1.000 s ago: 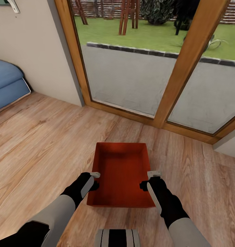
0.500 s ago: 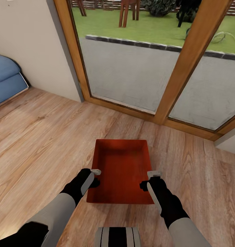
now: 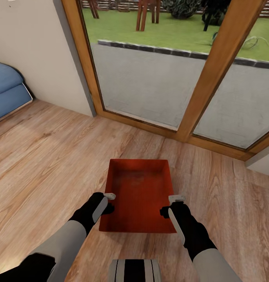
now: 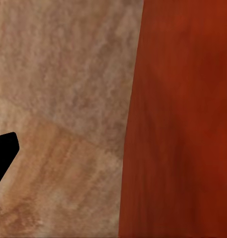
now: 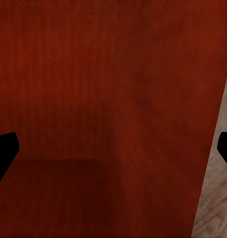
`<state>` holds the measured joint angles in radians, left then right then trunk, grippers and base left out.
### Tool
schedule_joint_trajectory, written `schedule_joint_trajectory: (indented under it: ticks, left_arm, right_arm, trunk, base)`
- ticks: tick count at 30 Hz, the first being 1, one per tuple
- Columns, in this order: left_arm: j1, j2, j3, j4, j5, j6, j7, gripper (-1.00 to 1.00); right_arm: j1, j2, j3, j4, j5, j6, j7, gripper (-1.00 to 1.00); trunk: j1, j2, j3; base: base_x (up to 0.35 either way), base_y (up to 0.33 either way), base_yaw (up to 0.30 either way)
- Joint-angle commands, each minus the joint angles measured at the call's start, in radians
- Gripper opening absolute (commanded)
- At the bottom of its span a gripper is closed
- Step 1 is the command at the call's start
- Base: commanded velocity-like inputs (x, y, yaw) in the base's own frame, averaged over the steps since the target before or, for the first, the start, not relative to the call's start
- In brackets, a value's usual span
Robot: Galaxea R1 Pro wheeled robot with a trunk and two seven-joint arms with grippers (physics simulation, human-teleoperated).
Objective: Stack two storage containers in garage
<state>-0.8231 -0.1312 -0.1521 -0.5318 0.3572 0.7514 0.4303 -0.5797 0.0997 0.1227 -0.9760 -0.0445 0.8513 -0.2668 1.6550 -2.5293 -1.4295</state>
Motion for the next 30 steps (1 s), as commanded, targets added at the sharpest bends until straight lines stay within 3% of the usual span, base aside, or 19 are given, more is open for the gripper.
schedule_joint_trajectory:
  ticks: [1,5,14,30]
  left_arm:
    - [0.001,0.001,-0.001,0.013,-0.010,-0.089,0.000,1.00]
    - [0.001,0.002,-0.003,-0.039,-0.010,-0.089,0.001,1.00]
    - [0.001,0.002,-0.004,-0.054,-0.011,-0.089,0.001,1.00]
    - [0.002,0.003,-0.004,0.009,-0.009,-0.093,-0.010,1.00]
  right_arm:
    - [0.000,0.000,0.000,0.000,0.000,0.000,0.000,1.00]
    - [0.001,0.000,0.000,0.000,0.000,0.000,0.000,1.00]
    - [0.001,0.000,0.000,0.000,0.000,0.000,0.000,1.00]
    - [0.000,0.000,0.000,-0.001,0.000,0.000,0.001,1.00]
  trunk:
    - [0.001,0.000,0.000]
    - [0.001,0.000,0.000]
    - [0.001,0.000,0.000]
    - [0.001,0.000,0.000]
  base:
    - [0.000,0.000,0.000]
    - [0.000,0.000,0.000]
    - [0.000,0.000,0.000]
    - [0.000,0.000,0.000]
